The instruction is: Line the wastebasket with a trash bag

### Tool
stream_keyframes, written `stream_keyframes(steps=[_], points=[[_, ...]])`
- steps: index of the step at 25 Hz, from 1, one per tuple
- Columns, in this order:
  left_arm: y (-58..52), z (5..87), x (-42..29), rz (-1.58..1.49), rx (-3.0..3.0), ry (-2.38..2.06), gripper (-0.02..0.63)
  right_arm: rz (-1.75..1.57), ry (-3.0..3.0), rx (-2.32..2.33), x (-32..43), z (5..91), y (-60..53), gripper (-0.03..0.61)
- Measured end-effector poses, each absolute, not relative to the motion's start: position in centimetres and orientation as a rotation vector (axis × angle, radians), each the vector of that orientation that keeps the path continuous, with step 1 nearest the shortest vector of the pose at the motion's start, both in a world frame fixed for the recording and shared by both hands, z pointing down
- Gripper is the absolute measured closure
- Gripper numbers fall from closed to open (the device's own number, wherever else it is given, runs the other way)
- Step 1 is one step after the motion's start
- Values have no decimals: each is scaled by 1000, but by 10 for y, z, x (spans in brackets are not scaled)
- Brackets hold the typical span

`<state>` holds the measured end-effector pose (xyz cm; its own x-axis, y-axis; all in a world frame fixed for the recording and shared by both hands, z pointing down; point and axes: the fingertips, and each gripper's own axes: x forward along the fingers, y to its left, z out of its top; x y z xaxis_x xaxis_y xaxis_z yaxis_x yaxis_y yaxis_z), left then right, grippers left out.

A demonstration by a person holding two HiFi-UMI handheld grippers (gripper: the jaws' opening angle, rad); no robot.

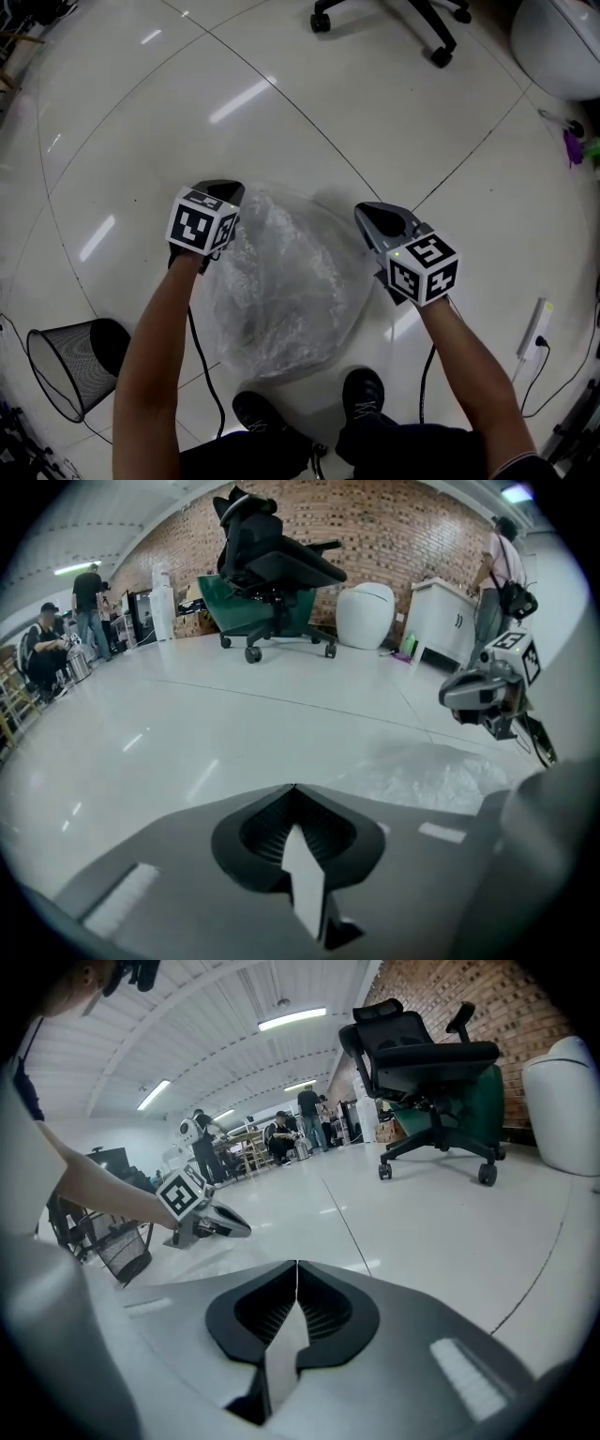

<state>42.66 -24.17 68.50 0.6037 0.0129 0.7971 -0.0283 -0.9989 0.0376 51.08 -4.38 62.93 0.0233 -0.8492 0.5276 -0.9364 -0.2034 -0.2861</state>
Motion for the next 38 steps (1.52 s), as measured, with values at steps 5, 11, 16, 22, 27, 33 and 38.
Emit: stream_keyframes(steps=[5, 11, 16, 22, 27, 33, 38], points=[[-239, 671, 401, 1329, 2746, -64, 601, 993, -1846, 2112, 512, 645, -34, 568], [-240, 658, 372, 1315, 2720, -126, 601, 1187, -1844, 2008, 489, 676, -25, 436], [-231, 646, 356, 1297, 2717, -148, 601, 1303, -1764, 1859, 466, 706, -29, 411], [-219, 640, 336, 1279, 2695, -164, 601, 1310, -1686, 1725, 450, 734, -24, 418], [-211, 639, 320, 1285, 2688, -152, 601, 1228, -1713, 1642, 439, 736, -24, 516], [-203, 630, 306, 1268, 2694, -160, 601, 1159, -1744, 1640, 435, 724, -31, 577], [-209, 609, 283, 1262, 2717, -239, 601, 1026, -1819, 1688, 436, 679, -47, 577]])
